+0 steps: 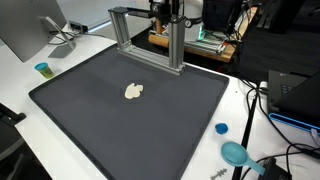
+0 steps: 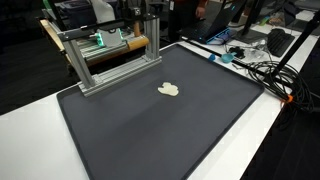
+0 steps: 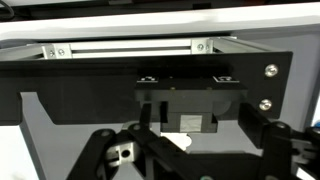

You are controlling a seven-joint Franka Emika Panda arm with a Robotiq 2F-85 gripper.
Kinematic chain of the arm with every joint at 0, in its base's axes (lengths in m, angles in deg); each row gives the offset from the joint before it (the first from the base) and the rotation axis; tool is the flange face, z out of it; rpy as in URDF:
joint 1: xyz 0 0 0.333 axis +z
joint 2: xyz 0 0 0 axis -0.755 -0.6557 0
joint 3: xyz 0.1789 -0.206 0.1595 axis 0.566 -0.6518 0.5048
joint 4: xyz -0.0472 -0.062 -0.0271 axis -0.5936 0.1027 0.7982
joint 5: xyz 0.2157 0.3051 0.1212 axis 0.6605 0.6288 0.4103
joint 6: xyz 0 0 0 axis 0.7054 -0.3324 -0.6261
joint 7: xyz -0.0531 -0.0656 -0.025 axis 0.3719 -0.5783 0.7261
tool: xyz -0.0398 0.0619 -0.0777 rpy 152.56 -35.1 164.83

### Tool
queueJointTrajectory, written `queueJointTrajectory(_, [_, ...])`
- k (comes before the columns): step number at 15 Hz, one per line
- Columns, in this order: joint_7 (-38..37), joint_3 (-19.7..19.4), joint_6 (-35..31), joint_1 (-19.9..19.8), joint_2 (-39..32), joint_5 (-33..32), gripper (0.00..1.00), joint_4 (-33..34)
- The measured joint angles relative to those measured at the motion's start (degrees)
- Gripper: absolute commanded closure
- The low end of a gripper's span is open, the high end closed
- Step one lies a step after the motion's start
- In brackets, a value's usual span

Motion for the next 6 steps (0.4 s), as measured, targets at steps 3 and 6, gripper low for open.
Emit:
queueJointTrajectory(3, [0.5, -1.3, 0.0, 0.0, 3.6, 0.0, 0.00, -0.9])
queueJointTrajectory(6, [5.1, -3.6, -1.3, 0.0, 11.0, 0.0, 0.00, -4.0])
